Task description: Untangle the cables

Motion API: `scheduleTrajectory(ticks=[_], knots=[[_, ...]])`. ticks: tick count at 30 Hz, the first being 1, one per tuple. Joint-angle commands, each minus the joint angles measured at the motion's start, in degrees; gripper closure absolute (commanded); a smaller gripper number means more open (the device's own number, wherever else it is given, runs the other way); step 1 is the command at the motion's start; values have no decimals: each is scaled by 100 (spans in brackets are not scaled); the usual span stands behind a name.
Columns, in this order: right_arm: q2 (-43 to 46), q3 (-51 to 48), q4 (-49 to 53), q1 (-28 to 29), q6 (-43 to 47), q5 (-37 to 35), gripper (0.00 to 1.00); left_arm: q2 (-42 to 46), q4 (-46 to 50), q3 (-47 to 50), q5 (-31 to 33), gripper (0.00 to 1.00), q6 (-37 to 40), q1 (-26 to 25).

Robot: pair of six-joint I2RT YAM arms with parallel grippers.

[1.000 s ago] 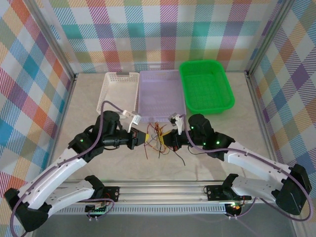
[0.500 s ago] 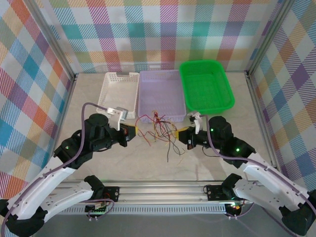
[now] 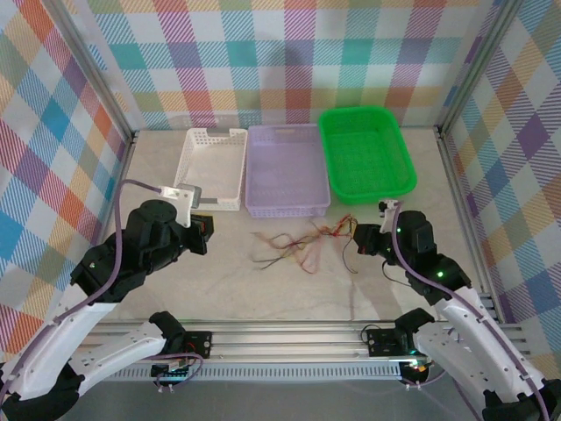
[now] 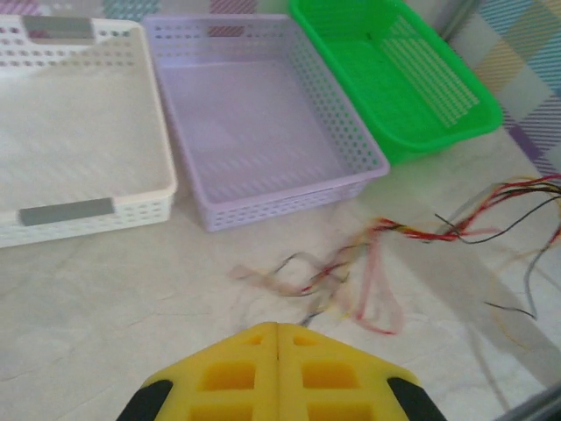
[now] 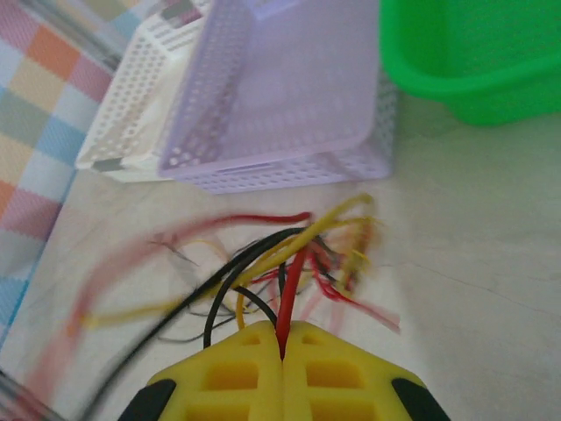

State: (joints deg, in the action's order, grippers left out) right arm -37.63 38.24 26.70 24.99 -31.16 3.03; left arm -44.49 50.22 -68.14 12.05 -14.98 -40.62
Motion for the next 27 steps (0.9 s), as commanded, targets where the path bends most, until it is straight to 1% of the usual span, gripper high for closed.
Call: scheduleTrajectory(ticks=[1,3,4,6,9,10,12,13,14,15,18,21,24,27], knots=[[128,-81,101,-215,-237,13,100,54,336,-200,366,100,237,69],[58,-115,-98,-262,-237,382,100,34,278,-121,147,100,200,63],[-12,-117,-193,-257,-242,577,100,8,209,-47,-81,100,172,63],[-182,-118,-499,-258,-152,1142,100,-110,6,139,-853,100,155,63],[-368,-66,-833,-258,-62,1935,100,-294,-427,495,-1819,100,-90,65],[-406,-37,-925,-258,-20,2199,100,-349,-559,602,-1984,93,-216,64],[-423,42,-1060,-256,55,2724,100,-422,-927,908,-2311,63,-505,58],[-400,60,-1128,-258,56,2890,100,-433,-1154,1065,-2419,52,-674,59],[-351,76,-1193,-251,64,3039,100,-467,-1441,1256,-2581,42,-858,56],[-297,74,-1219,-250,51,3075,100,-508,-1656,1400,-2716,37,-999,54],[-168,96,-1172,-258,51,3050,100,-723,-2384,1875,-2970,28,-1417,0],[-199,94,-1189,-255,0,3224,100,-1077,-3152,2227,-3150,26,-1754,-110],[-188,43,-1287,-257,-73,3361,100,-1575,-3566,2281,-3004,24,-1835,-348],[-108,-12,-1503,-249,-133,3607,100,-2116,-3731,2148,-2711,23,-1751,-566]])
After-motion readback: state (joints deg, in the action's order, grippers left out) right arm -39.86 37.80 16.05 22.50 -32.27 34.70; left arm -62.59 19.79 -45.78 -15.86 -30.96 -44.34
